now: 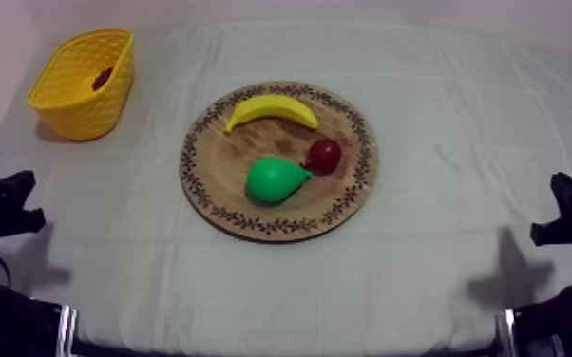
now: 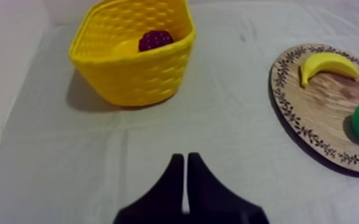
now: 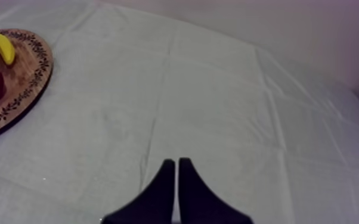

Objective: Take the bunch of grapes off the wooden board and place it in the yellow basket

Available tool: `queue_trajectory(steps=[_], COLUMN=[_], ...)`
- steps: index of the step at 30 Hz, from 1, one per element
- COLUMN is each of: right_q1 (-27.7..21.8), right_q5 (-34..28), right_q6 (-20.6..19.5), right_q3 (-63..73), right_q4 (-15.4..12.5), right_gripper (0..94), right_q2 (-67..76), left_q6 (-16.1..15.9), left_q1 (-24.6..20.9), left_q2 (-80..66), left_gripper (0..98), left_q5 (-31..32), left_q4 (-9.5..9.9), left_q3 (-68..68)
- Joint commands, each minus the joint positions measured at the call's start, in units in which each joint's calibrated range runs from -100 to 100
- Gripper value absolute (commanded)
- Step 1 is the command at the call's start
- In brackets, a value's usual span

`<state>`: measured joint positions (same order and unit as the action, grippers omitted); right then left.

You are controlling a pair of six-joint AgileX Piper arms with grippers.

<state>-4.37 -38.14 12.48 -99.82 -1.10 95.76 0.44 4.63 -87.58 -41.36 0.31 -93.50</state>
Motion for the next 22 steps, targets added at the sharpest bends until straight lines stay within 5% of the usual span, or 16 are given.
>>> queue_trajectory(steps=[1, 6, 14, 22], right_q1=[0.01, 0.01, 0.01, 0.01], right_q5=[0.00, 0.00, 0.00, 0.00], right_q6=[0.00, 0.00, 0.00, 0.00], right_q3=[0.04, 0.04, 0.04, 0.04], right_q4=[0.00, 0.00, 0.00, 0.00], right_gripper=[0.3, 0.3, 0.3, 0.3], right_q2=[0.00, 0.00, 0.00, 0.00], left_q6=[-0.66, 0.47, 8.14, 9.38], left_q1=[0.20, 0.87, 1.45, 1.48], left_q2=[-3.61, -9.14, -12.19, -12.40], left_gripper=[0.0, 0.0, 0.0, 0.0], left_q5=[-0.25, -0.07, 4.30, 7.07], left_q4=[0.07, 0.52, 1.39, 1.56], left_q3=[-1.09, -2.38, -4.81, -5.77])
